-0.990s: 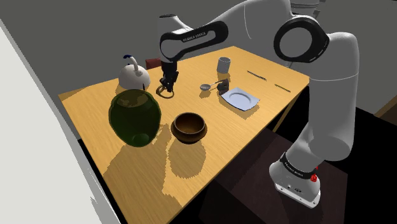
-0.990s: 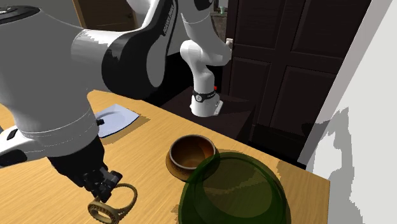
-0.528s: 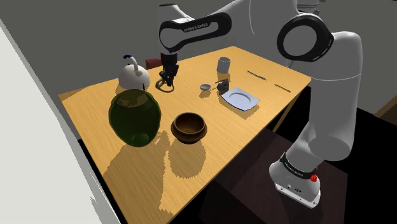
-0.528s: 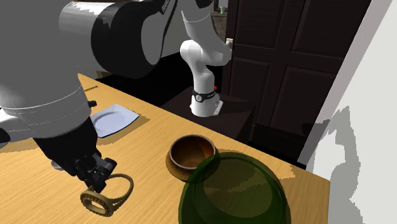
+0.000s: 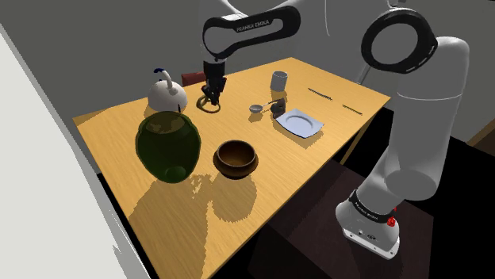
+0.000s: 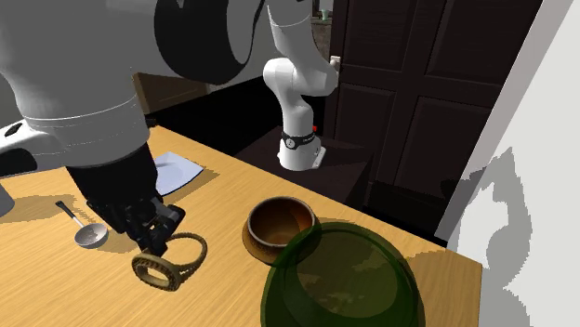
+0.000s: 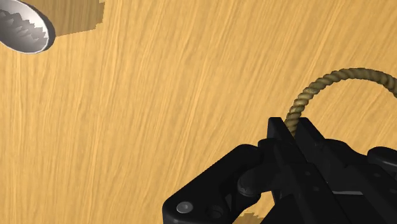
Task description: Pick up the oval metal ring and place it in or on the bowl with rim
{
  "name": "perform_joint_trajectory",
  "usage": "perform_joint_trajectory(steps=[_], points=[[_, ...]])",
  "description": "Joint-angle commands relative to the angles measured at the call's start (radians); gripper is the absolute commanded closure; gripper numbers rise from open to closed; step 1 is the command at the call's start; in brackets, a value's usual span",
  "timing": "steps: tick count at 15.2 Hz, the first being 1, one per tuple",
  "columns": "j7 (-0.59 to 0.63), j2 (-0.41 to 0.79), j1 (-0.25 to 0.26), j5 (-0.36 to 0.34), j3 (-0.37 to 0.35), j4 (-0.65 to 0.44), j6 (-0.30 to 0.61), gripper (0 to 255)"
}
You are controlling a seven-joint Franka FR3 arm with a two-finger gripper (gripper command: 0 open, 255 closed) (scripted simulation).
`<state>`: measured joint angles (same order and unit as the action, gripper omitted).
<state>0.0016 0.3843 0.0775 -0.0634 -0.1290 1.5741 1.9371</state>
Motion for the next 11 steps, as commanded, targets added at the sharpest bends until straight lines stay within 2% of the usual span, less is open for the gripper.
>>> perform_joint_trajectory(steps=[1,11], points=[[0.015,-0.079,0.005,0.007,-0.008,0.113,0.034,255],[0.088,-0.427,0.046,0.062,-0.056,0.579,0.155,255]])
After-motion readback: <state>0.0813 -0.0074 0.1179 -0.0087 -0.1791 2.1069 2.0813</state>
